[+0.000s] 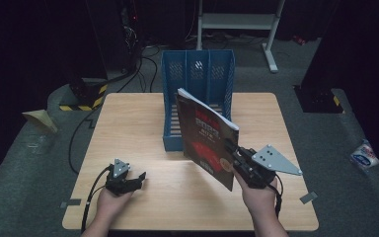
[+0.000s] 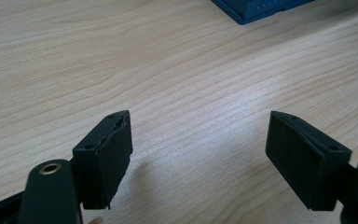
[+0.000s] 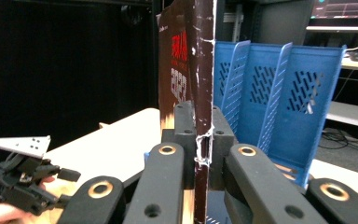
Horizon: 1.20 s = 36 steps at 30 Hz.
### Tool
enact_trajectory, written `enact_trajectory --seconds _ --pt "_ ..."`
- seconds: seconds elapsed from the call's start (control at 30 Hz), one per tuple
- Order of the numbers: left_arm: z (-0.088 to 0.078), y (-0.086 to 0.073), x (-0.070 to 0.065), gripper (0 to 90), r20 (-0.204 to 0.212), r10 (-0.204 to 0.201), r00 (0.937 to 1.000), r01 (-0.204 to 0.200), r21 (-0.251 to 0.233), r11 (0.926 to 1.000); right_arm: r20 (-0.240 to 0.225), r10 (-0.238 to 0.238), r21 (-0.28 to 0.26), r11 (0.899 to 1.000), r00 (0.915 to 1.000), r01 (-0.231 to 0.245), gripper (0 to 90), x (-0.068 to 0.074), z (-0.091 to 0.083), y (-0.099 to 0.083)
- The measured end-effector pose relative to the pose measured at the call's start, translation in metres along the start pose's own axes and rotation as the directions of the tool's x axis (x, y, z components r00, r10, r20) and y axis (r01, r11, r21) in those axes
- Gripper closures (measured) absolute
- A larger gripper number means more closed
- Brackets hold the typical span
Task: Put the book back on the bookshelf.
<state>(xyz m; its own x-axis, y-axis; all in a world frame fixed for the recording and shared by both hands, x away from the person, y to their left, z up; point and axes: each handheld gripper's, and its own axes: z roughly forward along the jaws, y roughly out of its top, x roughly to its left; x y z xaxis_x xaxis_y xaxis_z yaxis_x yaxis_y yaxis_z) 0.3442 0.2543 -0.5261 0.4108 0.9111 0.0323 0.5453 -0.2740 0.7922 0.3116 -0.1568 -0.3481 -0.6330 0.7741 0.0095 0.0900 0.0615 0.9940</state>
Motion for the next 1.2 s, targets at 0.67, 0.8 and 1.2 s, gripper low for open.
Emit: enact_trajectory --seconds 0.67,0.8,1.2 --pt "0.0 0.0 -0.001 22.9 0.002 -0.002 1.0 0.002 -0.008 1.0 0.075 0.031 -0.061 0.998 0.9967 -0.026 86.5 -0.023 -0.021 0.032" --pt "0.0 0.0 -0.001 22.9 0.003 -0.004 1.0 0.004 -0.003 1.0 0.095 0.028 -0.067 0.998 0.9951 -0.022 86.5 -0.028 -0.025 0.033" --pt "0.0 0.0 -0.001 22.3 0.001 -0.002 1.0 0.002 0.002 1.0 0.161 0.039 -0.089 0.996 0.9861 -0.025 86.6 -0.044 -0.031 0.043"
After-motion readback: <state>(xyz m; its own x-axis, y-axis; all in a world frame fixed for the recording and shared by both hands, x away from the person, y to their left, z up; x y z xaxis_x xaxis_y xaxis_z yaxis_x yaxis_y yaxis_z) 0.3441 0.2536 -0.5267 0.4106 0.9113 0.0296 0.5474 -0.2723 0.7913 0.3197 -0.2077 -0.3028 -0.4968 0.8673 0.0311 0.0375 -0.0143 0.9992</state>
